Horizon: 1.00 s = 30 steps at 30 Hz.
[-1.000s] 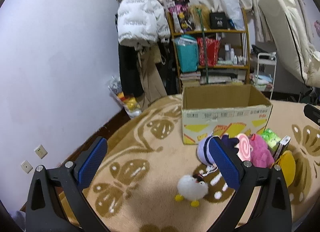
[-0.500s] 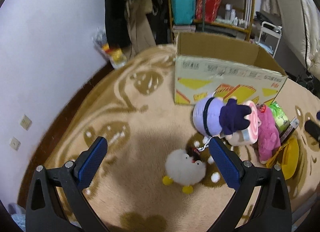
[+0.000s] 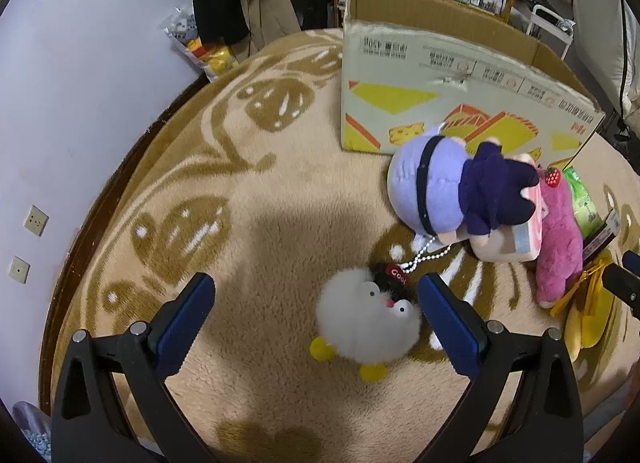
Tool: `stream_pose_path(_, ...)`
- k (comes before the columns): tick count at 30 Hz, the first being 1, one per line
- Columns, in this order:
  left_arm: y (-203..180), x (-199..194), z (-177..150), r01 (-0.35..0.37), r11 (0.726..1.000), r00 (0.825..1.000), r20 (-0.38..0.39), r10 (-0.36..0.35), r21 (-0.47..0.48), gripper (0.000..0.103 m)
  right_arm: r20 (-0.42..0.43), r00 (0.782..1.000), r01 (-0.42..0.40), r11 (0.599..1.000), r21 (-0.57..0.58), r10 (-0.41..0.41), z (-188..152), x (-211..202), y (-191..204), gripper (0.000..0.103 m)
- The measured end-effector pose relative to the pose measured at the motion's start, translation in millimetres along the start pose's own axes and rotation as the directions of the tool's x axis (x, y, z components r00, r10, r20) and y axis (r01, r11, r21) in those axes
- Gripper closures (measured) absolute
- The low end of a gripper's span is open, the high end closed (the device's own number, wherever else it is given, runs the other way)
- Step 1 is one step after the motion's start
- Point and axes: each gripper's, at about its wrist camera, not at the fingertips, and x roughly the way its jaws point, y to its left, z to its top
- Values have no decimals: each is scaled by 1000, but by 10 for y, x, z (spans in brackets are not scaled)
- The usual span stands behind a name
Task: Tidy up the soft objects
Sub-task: 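Grasp the white penguin plush with the left tool while the right tool grasps the yellow round plush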
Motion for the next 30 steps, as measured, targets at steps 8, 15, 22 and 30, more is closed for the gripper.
stream_pose_path(8, -20, 173, -19, 23, 1000, 998, -61, -24, -16, 3, -107, 994, -2, 1000, -15, 0, -37, 205, 45, 0)
stream_pose_path(15, -127, 215, -43, 48, 999, 996, -73, -46, 19, 3, -161, 986, 33, 998, -50, -40, -103, 324, 87, 9)
stream_pose_path(22, -245, 265, -69, 58, 996, 995, -85, -53, 68, 26, -191, 981, 35, 999, -39, -42, -120, 414, 66, 12)
stream_pose_path(30, -268, 365, -97, 65, 994, 993, -109, -55, 89, 66, -162, 985, 50, 997, -56, -58, -104, 307, 96, 16)
